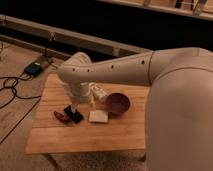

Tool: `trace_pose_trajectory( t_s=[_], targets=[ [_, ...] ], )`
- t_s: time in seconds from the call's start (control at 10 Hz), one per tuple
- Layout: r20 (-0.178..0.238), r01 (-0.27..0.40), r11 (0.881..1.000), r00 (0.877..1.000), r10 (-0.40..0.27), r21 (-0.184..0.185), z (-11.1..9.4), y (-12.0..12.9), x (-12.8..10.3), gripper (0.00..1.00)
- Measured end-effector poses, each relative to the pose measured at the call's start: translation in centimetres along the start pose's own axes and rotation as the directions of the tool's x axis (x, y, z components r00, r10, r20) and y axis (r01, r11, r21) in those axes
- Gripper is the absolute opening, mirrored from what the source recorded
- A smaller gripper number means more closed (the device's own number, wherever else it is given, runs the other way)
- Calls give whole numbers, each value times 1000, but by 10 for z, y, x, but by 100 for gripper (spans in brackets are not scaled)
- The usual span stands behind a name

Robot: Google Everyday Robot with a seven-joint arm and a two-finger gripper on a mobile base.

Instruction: Wipe the white sponge on the table

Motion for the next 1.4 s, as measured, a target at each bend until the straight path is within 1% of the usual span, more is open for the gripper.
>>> trace_pose_trajectory(
  t_s=[0.4, 0.5, 0.7, 0.8, 1.1, 1.4],
  targets=[
    [5, 38, 999, 999, -38, -15, 11, 12, -17, 65],
    [3, 45, 999, 999, -45, -15, 17, 14, -23, 65],
    [-7, 42, 999, 999, -42, -9, 33, 13, -35, 65],
    [-8, 31, 1000, 999, -31, -4, 43, 10, -44, 65],
    [-2, 11, 1000, 1000, -11, 3, 67, 7, -63, 65],
    [6, -7, 1000, 1000, 6, 30, 96, 4, -76, 65]
  ],
)
